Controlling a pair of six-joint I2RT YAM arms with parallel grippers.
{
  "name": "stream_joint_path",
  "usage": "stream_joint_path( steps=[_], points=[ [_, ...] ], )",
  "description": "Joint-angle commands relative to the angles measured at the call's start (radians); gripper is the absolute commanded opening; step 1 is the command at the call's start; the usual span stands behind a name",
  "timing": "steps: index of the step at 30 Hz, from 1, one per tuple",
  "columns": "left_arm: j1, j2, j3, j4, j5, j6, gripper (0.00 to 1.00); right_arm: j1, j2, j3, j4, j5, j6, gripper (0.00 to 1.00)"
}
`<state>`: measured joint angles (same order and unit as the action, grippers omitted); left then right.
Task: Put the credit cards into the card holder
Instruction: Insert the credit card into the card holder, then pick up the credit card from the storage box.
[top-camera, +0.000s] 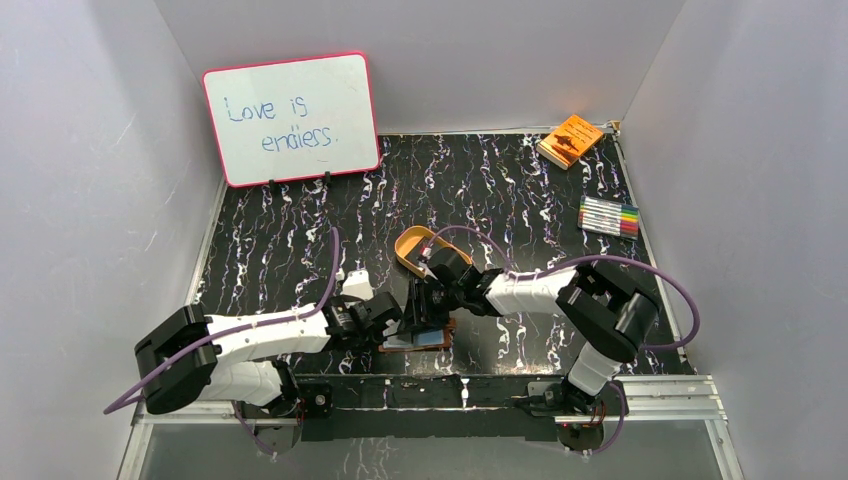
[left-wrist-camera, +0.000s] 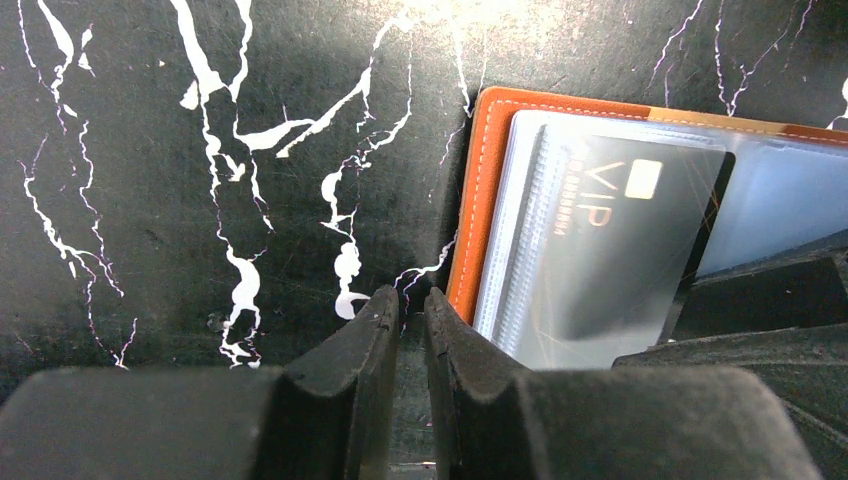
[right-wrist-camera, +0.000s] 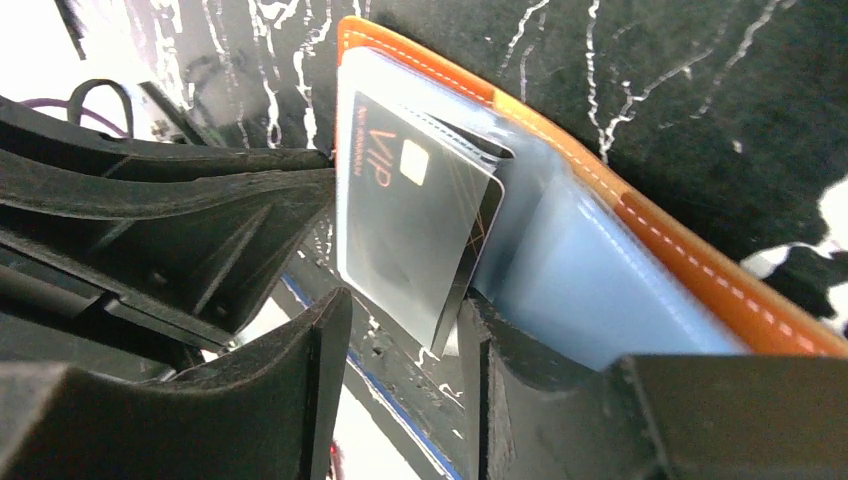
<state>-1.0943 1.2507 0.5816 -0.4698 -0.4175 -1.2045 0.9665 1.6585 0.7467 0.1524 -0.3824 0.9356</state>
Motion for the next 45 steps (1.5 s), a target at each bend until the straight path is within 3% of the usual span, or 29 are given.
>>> stream_joint_path(
  steps=[1, 13, 15, 18, 24, 30, 45],
  points=[
    [0.002, 0.001, -0.028, -0.021, 0.026, -0.026, 0.15, 0.01, -0.053, 0.05, -0.117, 0.065, -0.052, 0.53],
    [0.007, -0.129, 0.003, -0.143, -0.046, -0.052, 0.21, 0.003, -0.227, 0.156, -0.406, 0.238, -0.126, 0.61],
    [0.009, -0.164, 0.025, -0.179, -0.07, -0.052, 0.26, -0.021, -0.251, 0.211, -0.476, 0.304, -0.161, 0.61],
    [0.01, -0.238, 0.053, -0.226, -0.108, -0.055, 0.42, -0.079, -0.27, 0.264, -0.525, 0.414, -0.186, 0.62],
    [0.01, -0.364, 0.073, -0.278, -0.177, -0.059, 0.57, -0.242, -0.25, 0.238, -0.38, 0.424, -0.114, 0.67],
    [0.01, -0.401, 0.069, -0.288, -0.19, -0.069, 0.58, -0.285, -0.118, 0.261, -0.261, 0.431, 0.047, 0.67],
    [0.01, -0.422, 0.046, -0.288, -0.175, -0.087, 0.59, -0.285, 0.142, 0.391, -0.3, 0.431, 0.189, 0.66]
  ],
)
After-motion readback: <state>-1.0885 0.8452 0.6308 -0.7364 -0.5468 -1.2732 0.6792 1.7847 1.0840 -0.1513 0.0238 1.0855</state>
